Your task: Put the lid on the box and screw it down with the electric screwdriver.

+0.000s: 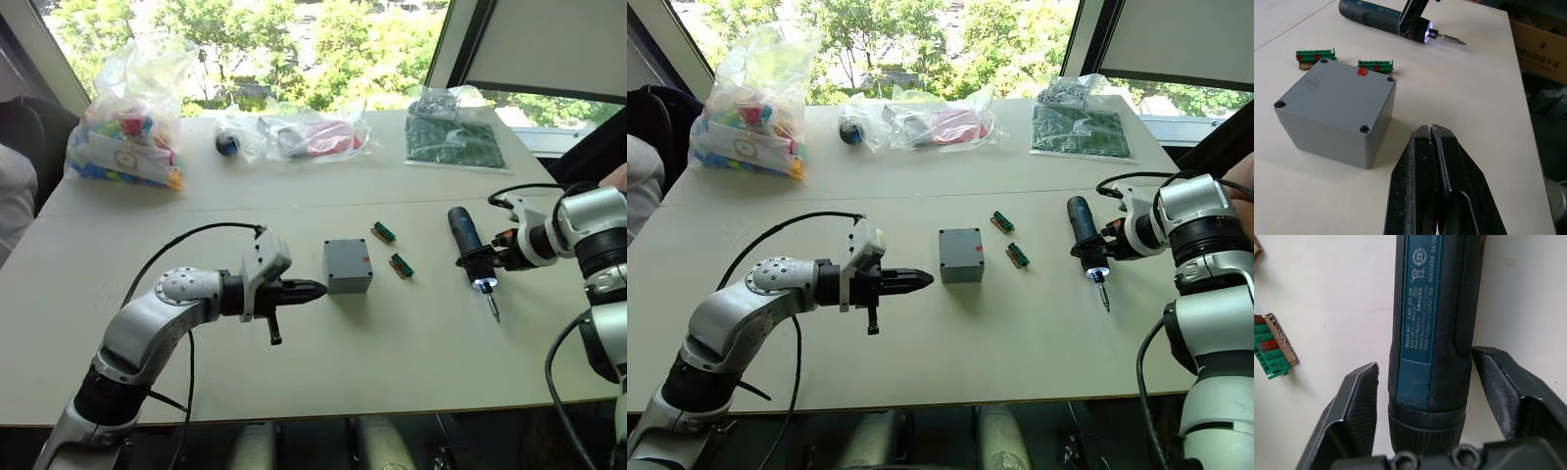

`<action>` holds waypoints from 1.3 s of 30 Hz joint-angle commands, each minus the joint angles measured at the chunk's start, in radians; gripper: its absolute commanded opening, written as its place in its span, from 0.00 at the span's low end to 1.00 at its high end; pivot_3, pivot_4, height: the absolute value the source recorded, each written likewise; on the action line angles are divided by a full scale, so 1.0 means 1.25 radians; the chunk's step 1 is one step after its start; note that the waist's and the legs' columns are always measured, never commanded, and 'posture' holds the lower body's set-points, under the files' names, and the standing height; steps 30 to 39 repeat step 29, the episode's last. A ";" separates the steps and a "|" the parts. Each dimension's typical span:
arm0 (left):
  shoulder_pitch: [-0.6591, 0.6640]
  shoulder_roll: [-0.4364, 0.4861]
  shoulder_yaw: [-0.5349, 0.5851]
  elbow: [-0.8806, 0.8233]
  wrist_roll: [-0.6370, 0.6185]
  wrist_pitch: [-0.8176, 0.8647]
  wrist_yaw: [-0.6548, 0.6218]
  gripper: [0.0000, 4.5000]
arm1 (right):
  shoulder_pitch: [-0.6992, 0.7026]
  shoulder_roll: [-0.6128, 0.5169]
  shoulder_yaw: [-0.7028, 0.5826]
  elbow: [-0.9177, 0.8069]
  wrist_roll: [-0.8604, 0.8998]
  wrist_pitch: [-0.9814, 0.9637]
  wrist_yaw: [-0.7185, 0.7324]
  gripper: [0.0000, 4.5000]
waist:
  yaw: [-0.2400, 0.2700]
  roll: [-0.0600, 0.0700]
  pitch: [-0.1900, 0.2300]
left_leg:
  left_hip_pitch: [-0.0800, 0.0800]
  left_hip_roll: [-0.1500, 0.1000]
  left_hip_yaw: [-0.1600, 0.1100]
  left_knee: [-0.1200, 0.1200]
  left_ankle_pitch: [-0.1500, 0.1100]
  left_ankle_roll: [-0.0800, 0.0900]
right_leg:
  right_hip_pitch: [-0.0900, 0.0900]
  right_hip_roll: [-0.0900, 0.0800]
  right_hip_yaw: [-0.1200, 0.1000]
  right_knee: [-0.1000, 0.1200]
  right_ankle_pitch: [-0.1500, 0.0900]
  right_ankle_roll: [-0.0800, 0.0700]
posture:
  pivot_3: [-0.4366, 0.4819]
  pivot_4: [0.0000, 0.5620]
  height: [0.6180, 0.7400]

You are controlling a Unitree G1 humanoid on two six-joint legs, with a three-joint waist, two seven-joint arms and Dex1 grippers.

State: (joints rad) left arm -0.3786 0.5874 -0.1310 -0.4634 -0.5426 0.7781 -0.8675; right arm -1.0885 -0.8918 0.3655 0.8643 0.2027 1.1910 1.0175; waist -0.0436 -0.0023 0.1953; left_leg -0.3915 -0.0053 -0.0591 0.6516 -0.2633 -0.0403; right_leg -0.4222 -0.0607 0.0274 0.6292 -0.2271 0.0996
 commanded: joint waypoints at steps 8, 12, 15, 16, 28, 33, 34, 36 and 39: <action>0.109 0.059 0.258 -0.073 -0.196 0.135 0.062 0.00 | 0.050 -0.070 -0.273 -0.235 0.081 -0.181 0.024 0.99 | -0.001 0.001 0.001 | -0.001 0.000 0.001 -0.001 0.000 0.000 | -0.002 0.000 0.001 0.000 0.000 0.000 | 0.48 0.27 1.00; 0.226 0.084 0.351 -0.139 -0.276 0.198 0.106 0.00 | 0.330 -0.070 -0.498 -0.585 0.245 -0.208 0.092 0.99 | 0.004 -0.003 -0.001 | 0.000 0.002 -0.002 -0.003 0.000 0.000 | -0.001 0.002 -0.001 0.001 -0.001 0.001 | 0.48 0.27 1.00; 0.335 0.103 0.397 -0.190 -0.318 0.221 0.119 0.00 | 0.596 -0.092 -0.575 -0.824 0.365 -0.152 0.198 0.99 | 0.019 -0.006 -0.002 | 0.001 0.002 -0.003 -0.003 -0.001 0.001 | 0.002 0.002 -0.002 0.000 -0.003 0.001 | 0.48 0.27 1.00; 0.367 0.111 0.404 -0.205 -0.328 0.223 0.115 0.00 | 0.653 -0.094 -0.582 -0.861 0.380 -0.144 0.202 0.99 | 0.022 -0.006 -0.002 | 0.000 0.001 -0.002 -0.002 -0.001 0.002 | 0.001 0.000 -0.001 0.001 -0.003 0.001 | 0.48 0.27 1.00; 0.595 0.181 0.351 -0.275 -0.300 0.149 0.048 0.00 | 0.899 -0.104 -0.515 -0.935 0.343 -0.251 0.192 0.99 | 0.023 -0.007 -0.004 | 0.003 0.002 0.001 0.000 -0.002 0.000 | 0.007 -0.002 -0.001 -0.010 -0.004 -0.004 | 0.48 0.27 1.00; 0.596 0.182 0.347 -0.273 -0.297 0.142 0.048 0.00 | 0.897 -0.103 -0.512 -0.933 0.346 -0.251 0.188 0.99 | 0.023 -0.007 -0.004 | 0.003 0.002 0.001 0.000 -0.002 0.000 | 0.007 -0.002 -0.001 -0.010 -0.004 -0.004 | 0.48 0.27 1.00; 0.596 0.182 0.347 -0.273 -0.297 0.142 0.048 0.00 | 0.897 -0.103 -0.512 -0.933 0.346 -0.251 0.188 0.99 | 0.023 -0.007 -0.004 | 0.003 0.002 0.001 0.000 -0.002 0.000 | 0.007 -0.002 -0.001 -0.010 -0.004 -0.004 | 0.48 0.27 1.00; 0.596 0.182 0.347 -0.273 -0.297 0.142 0.048 0.00 | 0.897 -0.103 -0.512 -0.933 0.346 -0.251 0.188 0.99 | 0.023 -0.007 -0.004 | 0.003 0.002 0.001 0.000 -0.002 0.000 | 0.007 -0.002 -0.001 -0.010 -0.004 -0.004 | 0.48 0.27 1.00; 0.596 0.182 0.347 -0.273 -0.297 0.142 0.048 0.00 | 0.897 -0.103 -0.512 -0.933 0.346 -0.251 0.188 0.99 | 0.023 -0.007 -0.004 | 0.003 0.002 0.001 0.000 -0.002 0.000 | 0.007 -0.002 -0.001 -0.010 -0.004 -0.004 | 0.48 0.27 1.00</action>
